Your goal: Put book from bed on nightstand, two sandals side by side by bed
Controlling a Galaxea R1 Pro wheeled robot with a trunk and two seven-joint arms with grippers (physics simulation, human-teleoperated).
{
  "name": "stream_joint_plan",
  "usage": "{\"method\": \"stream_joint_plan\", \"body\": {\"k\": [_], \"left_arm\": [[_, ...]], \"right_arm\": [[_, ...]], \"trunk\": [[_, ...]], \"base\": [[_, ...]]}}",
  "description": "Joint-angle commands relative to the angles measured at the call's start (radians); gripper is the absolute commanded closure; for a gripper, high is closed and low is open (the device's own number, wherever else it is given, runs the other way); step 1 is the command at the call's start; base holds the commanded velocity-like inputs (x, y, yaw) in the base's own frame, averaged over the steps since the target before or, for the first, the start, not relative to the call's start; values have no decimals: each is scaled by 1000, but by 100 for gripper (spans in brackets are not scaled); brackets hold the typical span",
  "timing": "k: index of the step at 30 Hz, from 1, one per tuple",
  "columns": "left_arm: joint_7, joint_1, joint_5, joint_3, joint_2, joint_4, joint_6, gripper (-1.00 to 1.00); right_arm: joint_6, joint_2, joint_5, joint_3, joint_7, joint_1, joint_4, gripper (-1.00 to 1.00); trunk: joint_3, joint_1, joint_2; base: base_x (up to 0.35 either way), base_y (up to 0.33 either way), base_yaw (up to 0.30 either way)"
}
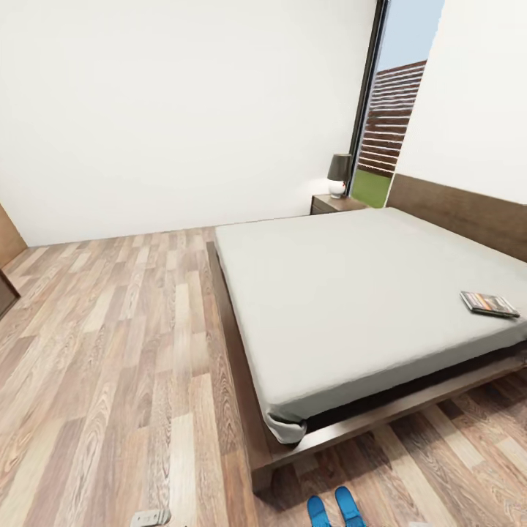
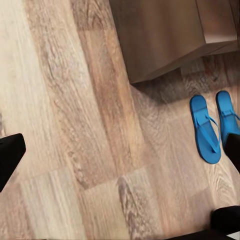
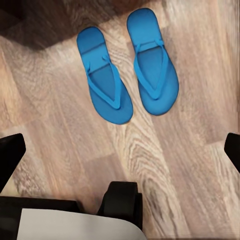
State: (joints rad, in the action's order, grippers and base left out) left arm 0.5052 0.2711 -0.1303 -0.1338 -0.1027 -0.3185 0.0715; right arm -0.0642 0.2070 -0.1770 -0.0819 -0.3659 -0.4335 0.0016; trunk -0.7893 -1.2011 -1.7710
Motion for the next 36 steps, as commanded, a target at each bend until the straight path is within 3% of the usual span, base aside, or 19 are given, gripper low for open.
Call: {"method": "stream_joint_plan", "body": {"k": [1,36], "left_arm": [[6,0,-5,-3,0,1,0,-100],[7,0,-5,-3,0,1,-2,-100]], "right_arm": [[-3,0,-10,-9,-4,-1,2,-100],[-3,0,-10,-9,-4,-1,2,-100]], "trunk": [[0,0,0],[17,0,0]], "base": [[0,0,-255],[0,0,-253]]}}
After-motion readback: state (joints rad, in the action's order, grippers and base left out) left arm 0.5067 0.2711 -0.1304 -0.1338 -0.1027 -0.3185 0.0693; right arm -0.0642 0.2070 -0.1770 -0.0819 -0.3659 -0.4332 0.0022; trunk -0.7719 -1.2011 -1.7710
